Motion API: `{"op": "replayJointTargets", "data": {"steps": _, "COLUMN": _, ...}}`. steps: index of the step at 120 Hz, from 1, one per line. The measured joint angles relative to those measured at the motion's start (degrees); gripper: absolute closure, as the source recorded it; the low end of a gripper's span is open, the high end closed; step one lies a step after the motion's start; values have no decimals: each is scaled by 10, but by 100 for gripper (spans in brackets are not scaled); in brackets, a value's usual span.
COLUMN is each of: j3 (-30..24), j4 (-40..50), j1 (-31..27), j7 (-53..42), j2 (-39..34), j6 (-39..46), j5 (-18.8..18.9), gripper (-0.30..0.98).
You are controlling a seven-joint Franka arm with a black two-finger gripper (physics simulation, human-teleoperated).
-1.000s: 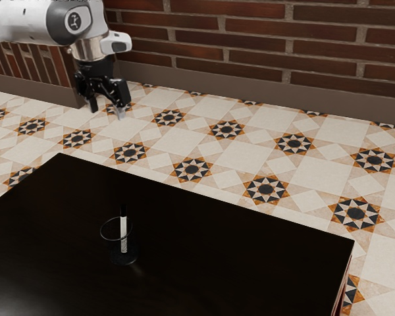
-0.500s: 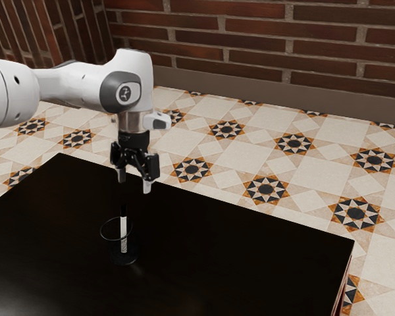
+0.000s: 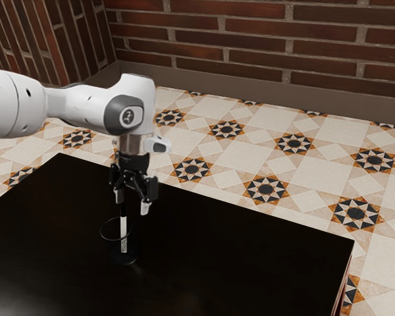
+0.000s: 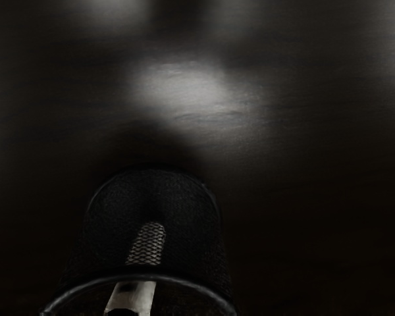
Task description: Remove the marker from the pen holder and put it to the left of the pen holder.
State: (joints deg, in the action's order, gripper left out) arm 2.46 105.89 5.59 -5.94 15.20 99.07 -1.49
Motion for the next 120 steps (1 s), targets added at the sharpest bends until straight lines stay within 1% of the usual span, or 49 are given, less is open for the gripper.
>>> {"op": "replayJointTargets", "data": {"steps": 36, "j3": 0, "j4": 46, "j1": 0, "j7": 2, "j2": -30, "j6": 19, "j5": 0, "gripper": 0}}
{"op": "replayJointTargets", "data": {"steps": 68, "j3": 1, "j4": 37, "j1": -1, "j7": 2, "j2": -14, "j6": 39, "j5": 2, "gripper": 1}}
{"op": "replayJointTargets", "data": {"steps": 72, "j3": 1, "j4": 37, "j1": -1, "j7": 2, "j2": -13, "j6": 40, "j5": 2, "gripper": 6}}
{"op": "replayJointTargets", "data": {"steps": 86, "j3": 1, "j4": 36, "j1": -1, "j7": 3, "j2": -11, "j6": 43, "j5": 2, "gripper": 38}}
{"op": "replayJointTargets", "data": {"steps": 93, "j3": 1, "j4": 36, "j1": 0, "j7": 4, "j2": -12, "j6": 44, "j5": 2, "gripper": 50}}
{"op": "replayJointTargets", "data": {"steps": 103, "j3": 1, "j4": 36, "j1": 0, "j7": 4, "j2": -12, "j6": 45, "j5": 2, "gripper": 61}}
{"op": "replayJointTargets", "data": {"steps": 120, "j3": 1, "j4": 36, "j1": -1, "j7": 6, "j2": -14, "j6": 43, "j5": 4, "gripper": 73}}
